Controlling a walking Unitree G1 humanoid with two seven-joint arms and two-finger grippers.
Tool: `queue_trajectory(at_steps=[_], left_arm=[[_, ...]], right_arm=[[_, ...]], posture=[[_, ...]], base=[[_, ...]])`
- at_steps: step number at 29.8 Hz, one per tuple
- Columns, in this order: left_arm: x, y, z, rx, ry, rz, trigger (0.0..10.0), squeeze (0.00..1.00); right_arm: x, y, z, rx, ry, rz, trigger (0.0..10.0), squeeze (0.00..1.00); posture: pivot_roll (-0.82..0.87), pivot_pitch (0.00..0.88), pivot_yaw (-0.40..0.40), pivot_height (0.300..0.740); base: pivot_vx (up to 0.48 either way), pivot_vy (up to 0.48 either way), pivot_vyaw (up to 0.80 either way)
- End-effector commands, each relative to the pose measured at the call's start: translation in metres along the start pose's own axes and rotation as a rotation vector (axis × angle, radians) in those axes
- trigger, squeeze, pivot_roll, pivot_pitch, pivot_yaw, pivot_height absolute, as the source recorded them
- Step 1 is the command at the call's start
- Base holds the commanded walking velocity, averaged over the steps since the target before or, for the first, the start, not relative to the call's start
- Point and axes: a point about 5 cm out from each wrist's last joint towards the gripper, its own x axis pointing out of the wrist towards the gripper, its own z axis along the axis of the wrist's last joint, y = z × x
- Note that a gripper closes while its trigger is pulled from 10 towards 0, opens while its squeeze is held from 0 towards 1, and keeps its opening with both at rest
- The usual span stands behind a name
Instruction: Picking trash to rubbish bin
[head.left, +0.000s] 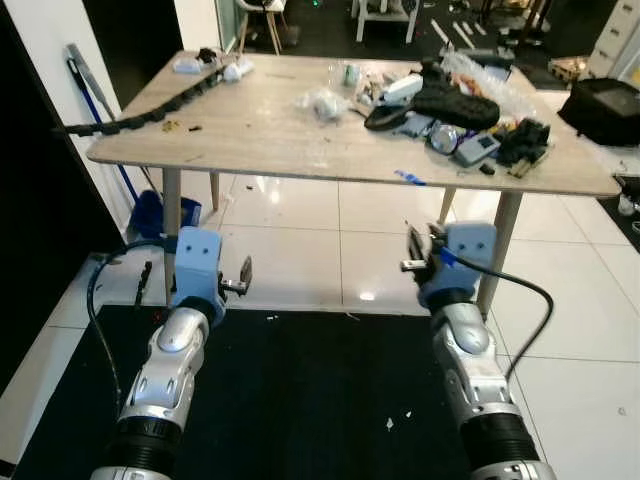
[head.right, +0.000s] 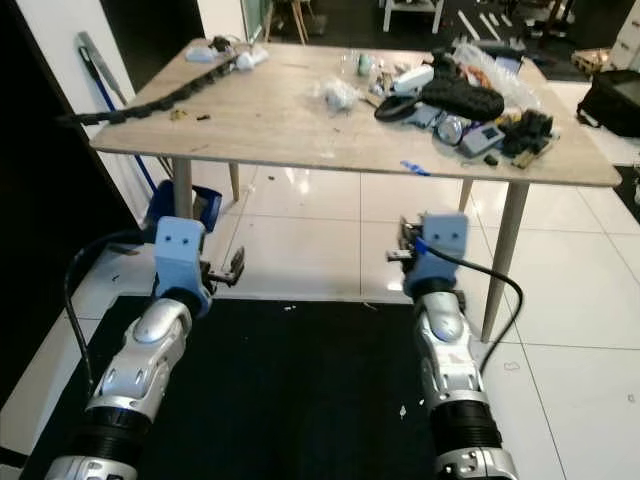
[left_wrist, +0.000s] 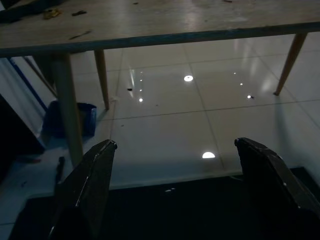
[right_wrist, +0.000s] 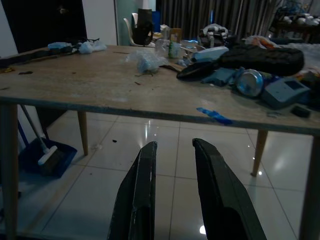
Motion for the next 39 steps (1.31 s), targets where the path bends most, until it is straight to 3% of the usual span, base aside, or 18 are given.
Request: queue_trajectory(at_steps=[1, 39], left_arm=[[-0.001, 0.000, -0.002, -0.004, 0.002, 0.003, 10.0, 0.00], [0.006, -0.007, 0.017, -0.003, -0.061, -0.029, 10.0, 0.00]], right_arm=[[-0.003, -0.003, -0.002, 0.008, 0.005, -0.014, 10.0, 0.00], [-0.003, -0.003, -0.001, 0.012, 0.006, -0.015, 10.0, 0.00]], posture=[[0.00, 0.104, 0.031, 0.740], [-0.01, 0.110, 0.027, 0.740]], base=[[0.326, 0.000, 0.00], [0.327, 0.000, 0.00]])
